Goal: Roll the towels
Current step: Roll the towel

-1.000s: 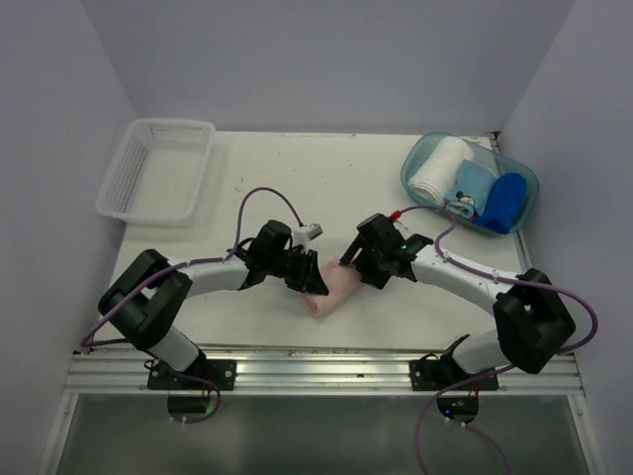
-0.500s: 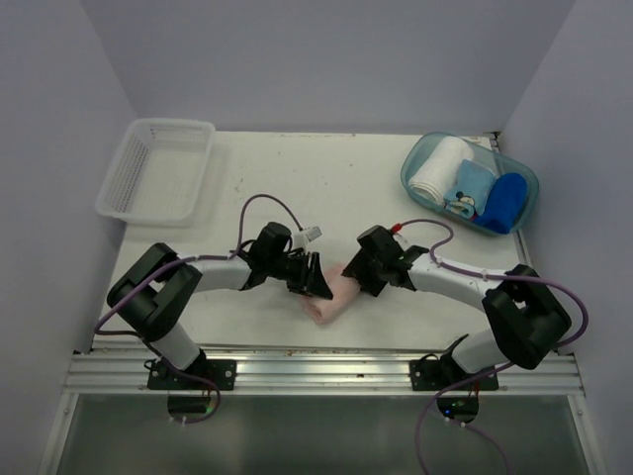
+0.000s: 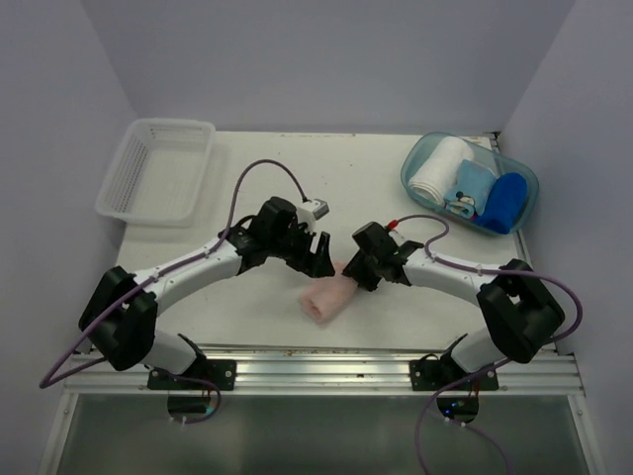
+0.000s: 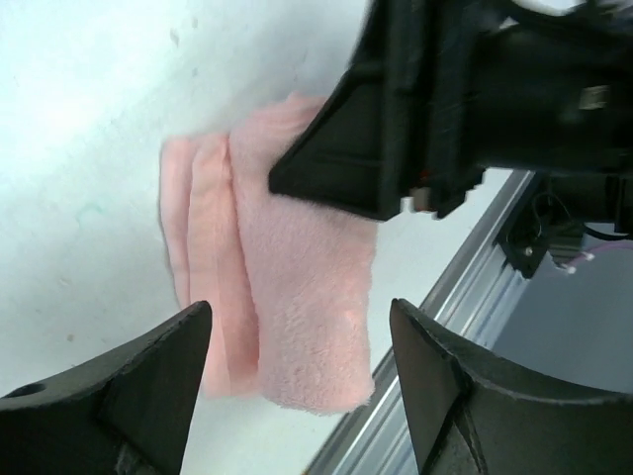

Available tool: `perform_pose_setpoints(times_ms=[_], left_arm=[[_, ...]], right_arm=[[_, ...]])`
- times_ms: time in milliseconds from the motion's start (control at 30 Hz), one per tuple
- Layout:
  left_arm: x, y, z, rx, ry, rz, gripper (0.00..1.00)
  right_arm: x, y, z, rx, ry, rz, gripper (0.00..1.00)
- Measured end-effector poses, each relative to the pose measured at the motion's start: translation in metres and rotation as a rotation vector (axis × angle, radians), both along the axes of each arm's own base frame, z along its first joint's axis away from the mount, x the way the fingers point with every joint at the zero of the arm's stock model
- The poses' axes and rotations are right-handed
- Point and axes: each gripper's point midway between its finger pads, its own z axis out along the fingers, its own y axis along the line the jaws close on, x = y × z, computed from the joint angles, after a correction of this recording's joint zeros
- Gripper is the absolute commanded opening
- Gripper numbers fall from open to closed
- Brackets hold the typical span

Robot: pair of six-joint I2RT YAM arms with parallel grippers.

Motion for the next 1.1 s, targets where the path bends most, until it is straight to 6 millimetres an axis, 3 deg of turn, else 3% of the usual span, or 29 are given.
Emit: perform_pose_setpoints(times_ms=[100, 167, 267, 367, 600, 800, 1100], left_arm=[[0.000, -0.013, 0.028, 0.040, -0.151, -0.048, 0.81], [-0.013, -0.028, 0.035, 0.062, -0.210, -0.106, 0.81], [-0.036, -0.043, 0.029, 0.127, -0.269, -0.179, 0.85], [-0.047, -0.044, 0.013, 0.211, -0.311, -0.198, 0.86], [-0.035, -0.044, 0.003, 0.303, -0.423, -0.113, 0.86], [-0.026, -0.051, -0.001, 0.312, -0.475, -0.041, 0.78], [-0.028, -0.047, -0.004, 0.285, -0.503, 0.033, 0.75]], right_arm=[[0.001, 0.001, 0.000, -0.006, 0.004, 0.003, 0.35], [0.003, 0.003, 0.000, -0.006, 0.004, 0.004, 0.35], [0.004, 0.004, 0.000, -0.008, 0.005, 0.007, 0.36], [0.005, 0.004, 0.001, -0.009, 0.005, 0.007, 0.36], [0.003, 0.003, -0.004, -0.006, 0.030, 0.008, 0.38], [0.003, 0.002, -0.005, 0.008, 0.048, 0.003, 0.39], [0.002, 0.004, -0.005, -0.009, 0.044, 0.010, 0.40]])
